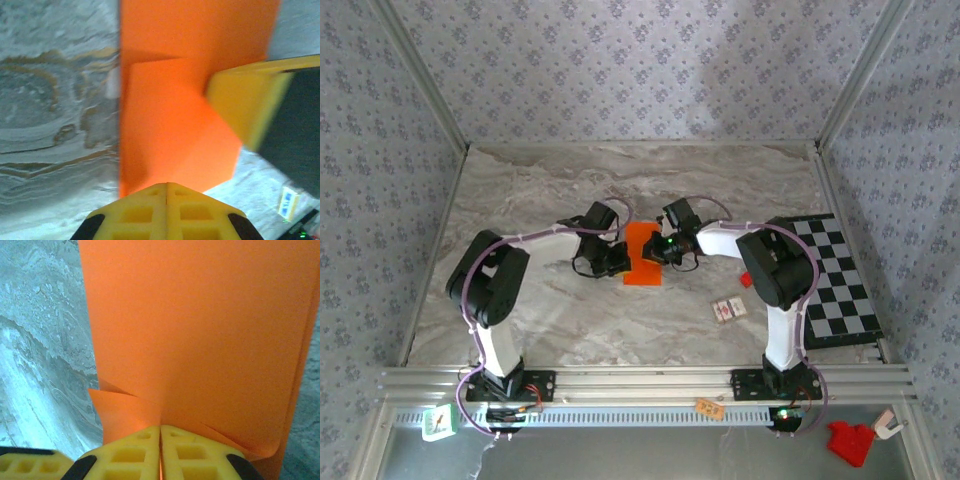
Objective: Fold a paper plane with a square sheet of paper (pick it up from the middle)
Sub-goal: Fold the triangle a second time at the center of the table.
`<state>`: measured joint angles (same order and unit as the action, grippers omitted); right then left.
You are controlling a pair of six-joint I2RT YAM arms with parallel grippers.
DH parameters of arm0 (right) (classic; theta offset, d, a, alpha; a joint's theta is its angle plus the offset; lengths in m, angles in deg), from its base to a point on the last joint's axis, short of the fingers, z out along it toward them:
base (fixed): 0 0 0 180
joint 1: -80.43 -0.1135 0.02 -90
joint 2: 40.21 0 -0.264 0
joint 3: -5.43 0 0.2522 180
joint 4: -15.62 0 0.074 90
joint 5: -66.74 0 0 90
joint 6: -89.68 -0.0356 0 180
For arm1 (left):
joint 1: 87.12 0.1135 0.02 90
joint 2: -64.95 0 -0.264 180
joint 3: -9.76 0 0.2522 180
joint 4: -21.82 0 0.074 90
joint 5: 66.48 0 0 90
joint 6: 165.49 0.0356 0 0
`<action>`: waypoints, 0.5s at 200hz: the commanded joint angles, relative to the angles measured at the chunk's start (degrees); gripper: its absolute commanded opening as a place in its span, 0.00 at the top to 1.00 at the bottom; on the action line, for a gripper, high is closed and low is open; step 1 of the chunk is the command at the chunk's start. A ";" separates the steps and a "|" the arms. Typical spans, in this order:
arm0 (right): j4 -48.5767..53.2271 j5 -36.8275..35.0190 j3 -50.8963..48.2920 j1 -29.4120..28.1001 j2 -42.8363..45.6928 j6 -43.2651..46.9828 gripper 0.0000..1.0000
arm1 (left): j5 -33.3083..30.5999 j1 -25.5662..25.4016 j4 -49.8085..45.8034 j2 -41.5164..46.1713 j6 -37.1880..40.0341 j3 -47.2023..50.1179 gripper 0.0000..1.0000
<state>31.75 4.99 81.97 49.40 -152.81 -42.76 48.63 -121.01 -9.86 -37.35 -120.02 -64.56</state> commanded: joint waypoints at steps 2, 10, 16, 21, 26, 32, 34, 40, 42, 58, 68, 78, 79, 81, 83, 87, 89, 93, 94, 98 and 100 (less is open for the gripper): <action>2.92 -5.05 -2.29 0.30 -3.04 -0.54 0.90 | 2.14 -0.43 4.05 1.62 -2.56 1.76 0.93; 2.90 -5.05 -2.32 0.31 -3.11 -0.55 0.90 | 2.01 -0.47 3.88 1.05 -2.97 1.91 0.93; 2.86 -5.05 -2.31 0.22 -3.15 -0.55 0.90 | 2.05 -0.40 4.11 0.68 -3.23 1.97 0.93; 2.80 -5.05 -2.32 0.24 -3.20 -0.57 0.90 | 2.13 -0.39 4.34 0.38 -3.57 2.15 0.93; 2.88 -5.05 -2.32 0.33 -3.16 -0.59 0.90 | 2.21 -0.45 4.72 0.12 -4.02 2.24 0.93; 2.90 -5.09 -2.31 0.29 -3.16 -0.55 0.90 | 2.45 -0.41 5.04 -0.27 -4.39 2.37 0.93; 2.90 -5.06 -2.31 0.27 -3.16 -0.54 0.90 | 2.55 -0.44 5.14 -0.40 -4.48 2.39 0.93; 2.90 -5.05 -2.32 0.26 -3.16 -0.63 0.90 | 2.65 -0.47 5.33 -0.80 -4.72 2.37 0.93; 2.90 -5.07 -2.32 0.26 -3.16 -0.57 0.90 | 2.69 -0.43 5.30 -0.97 -4.76 2.35 0.93; 2.98 -5.14 -2.35 0.28 -3.16 -0.53 0.90 | 2.60 -0.55 5.20 -1.98 -5.30 2.41 0.93; 3.00 -5.22 -2.40 0.31 -3.16 -0.53 0.90 | 2.29 -0.53 4.71 -2.61 -5.34 2.55 0.93; 2.99 -5.22 -2.51 0.36 -3.11 -0.45 0.90 | 1.77 -0.51 3.97 -3.19 -5.39 2.73 0.94; 2.99 -5.22 -2.55 0.36 -3.13 -0.45 0.90 | 1.69 -0.50 3.87 -3.27 -5.39 2.77 0.94; 2.99 -5.22 -2.50 0.40 -3.11 -0.46 0.90 | 1.57 -0.52 3.70 -3.37 -5.34 2.91 0.94; 2.99 -5.22 -2.56 0.36 -3.08 -0.39 0.90 | 1.36 -0.51 3.57 -3.46 -5.36 2.97 0.94; 2.98 -5.22 -2.58 0.40 -3.06 -0.32 0.90 | 0.85 -0.51 3.22 -3.56 -5.38 3.11 0.94; 2.99 -5.22 -2.58 0.41 -3.07 -0.33 0.90 | 0.66 -0.55 3.03 -3.66 -5.41 3.21 0.94; 2.99 -5.22 -2.64 0.44 -2.99 -0.22 0.90 | 0.23 -0.50 2.60 -3.79 -5.43 3.32 0.95; 2.99 -5.22 -2.61 0.48 -2.98 -0.21 0.90 | 0.17 -0.44 2.48 -3.83 -5.41 3.38 0.95; 2.85 -5.21 -2.64 0.49 -2.84 -0.12 0.90 | -0.31 -0.40 2.13 -4.02 -5.37 3.52 0.95; 2.89 -5.11 -2.66 0.52 -2.81 -0.09 0.90 | -0.47 -0.46 2.04 -4.08 -5.38 3.65 0.95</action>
<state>30.83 4.92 81.69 49.40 -152.81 -42.93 49.76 -121.01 -5.44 -39.80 -124.70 -62.24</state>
